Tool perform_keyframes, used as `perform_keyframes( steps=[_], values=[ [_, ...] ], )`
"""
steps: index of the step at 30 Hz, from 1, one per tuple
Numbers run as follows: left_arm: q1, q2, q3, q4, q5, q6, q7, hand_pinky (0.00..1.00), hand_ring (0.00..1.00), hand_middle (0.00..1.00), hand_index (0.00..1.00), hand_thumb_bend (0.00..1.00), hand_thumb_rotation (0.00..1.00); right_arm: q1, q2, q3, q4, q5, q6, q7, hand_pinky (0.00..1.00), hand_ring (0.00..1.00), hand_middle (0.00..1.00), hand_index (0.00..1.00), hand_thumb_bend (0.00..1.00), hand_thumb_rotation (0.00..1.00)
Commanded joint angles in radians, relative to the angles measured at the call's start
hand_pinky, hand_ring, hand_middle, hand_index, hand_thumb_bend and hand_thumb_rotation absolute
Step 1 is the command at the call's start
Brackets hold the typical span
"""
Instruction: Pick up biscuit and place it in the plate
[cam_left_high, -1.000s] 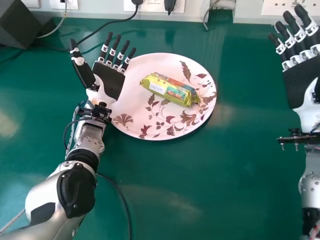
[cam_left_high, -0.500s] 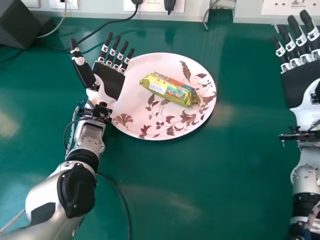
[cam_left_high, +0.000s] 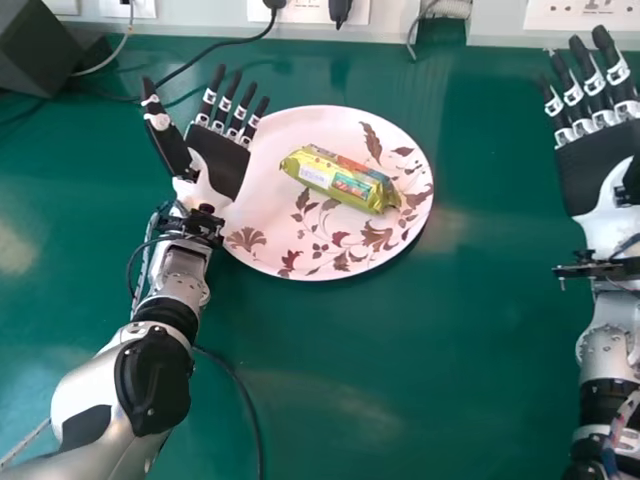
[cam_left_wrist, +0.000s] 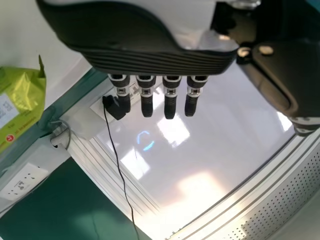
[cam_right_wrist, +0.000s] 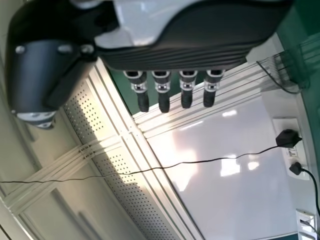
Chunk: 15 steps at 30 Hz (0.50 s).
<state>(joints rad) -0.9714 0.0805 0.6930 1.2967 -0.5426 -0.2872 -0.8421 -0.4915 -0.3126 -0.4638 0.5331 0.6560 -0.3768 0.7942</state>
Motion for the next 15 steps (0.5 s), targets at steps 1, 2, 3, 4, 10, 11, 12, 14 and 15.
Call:
perform_keyframes(
  steps=[1,2,3,4,10,11,12,14,15],
  values=[
    [0.039,-0.010,0.004,0.019,-0.007,0.016,-0.006,1.00,1.00,1.00,1.00,1.00,1.00,-0.007,0.005,-0.007,0.017,-0.002,0.005,-0.005,1.00,1.00,1.00,1.00,0.86,1.00],
    [0.039,-0.010,0.004,0.019,-0.006,0.014,-0.007,1.00,1.00,1.00,1.00,1.00,1.00,-0.008,0.005,-0.006,0.019,-0.003,0.008,-0.009,1.00,1.00,1.00,1.00,0.86,1.00],
    [0.040,-0.009,0.001,0.019,-0.003,0.010,-0.011,1.00,1.00,1.00,1.00,1.00,1.00,-0.008,0.004,-0.005,0.021,-0.006,0.009,-0.011,1.00,1.00,1.00,1.00,0.87,1.00],
    [0.040,-0.010,0.003,0.019,-0.006,0.011,-0.015,1.00,1.00,1.00,1.00,1.00,1.00,-0.007,0.005,-0.004,0.020,-0.011,0.010,-0.019,1.00,1.00,1.00,1.00,0.86,1.00],
    [0.040,-0.008,0.002,0.019,-0.003,0.011,-0.013,1.00,1.00,1.00,1.00,1.00,1.00,-0.005,0.007,0.001,0.019,-0.029,0.008,-0.041,1.00,1.00,1.00,1.00,0.86,1.00],
    [0.040,-0.007,0.002,0.020,-0.003,0.011,-0.012,1.00,1.00,1.00,1.00,1.00,1.00,-0.004,0.007,0.001,0.018,-0.032,0.010,-0.046,1.00,1.00,1.00,1.00,0.86,1.00],
    [0.040,-0.007,0.002,0.020,-0.003,0.010,-0.009,1.00,1.00,1.00,1.00,1.00,1.00,-0.004,0.008,0.002,0.017,-0.033,0.012,-0.051,1.00,1.00,1.00,1.00,0.86,1.00],
    [0.039,-0.008,0.002,0.019,-0.002,0.008,-0.005,1.00,1.00,1.00,1.00,1.00,1.00,-0.002,0.011,0.003,0.012,-0.032,0.021,-0.059,1.00,1.00,1.00,1.00,0.86,1.00],
    [0.039,-0.009,0.003,0.019,-0.004,0.010,-0.009,1.00,1.00,1.00,1.00,1.00,1.00,-0.002,0.013,0.004,0.007,-0.030,0.025,-0.062,1.00,1.00,1.00,1.00,0.86,1.00]
  ],
)
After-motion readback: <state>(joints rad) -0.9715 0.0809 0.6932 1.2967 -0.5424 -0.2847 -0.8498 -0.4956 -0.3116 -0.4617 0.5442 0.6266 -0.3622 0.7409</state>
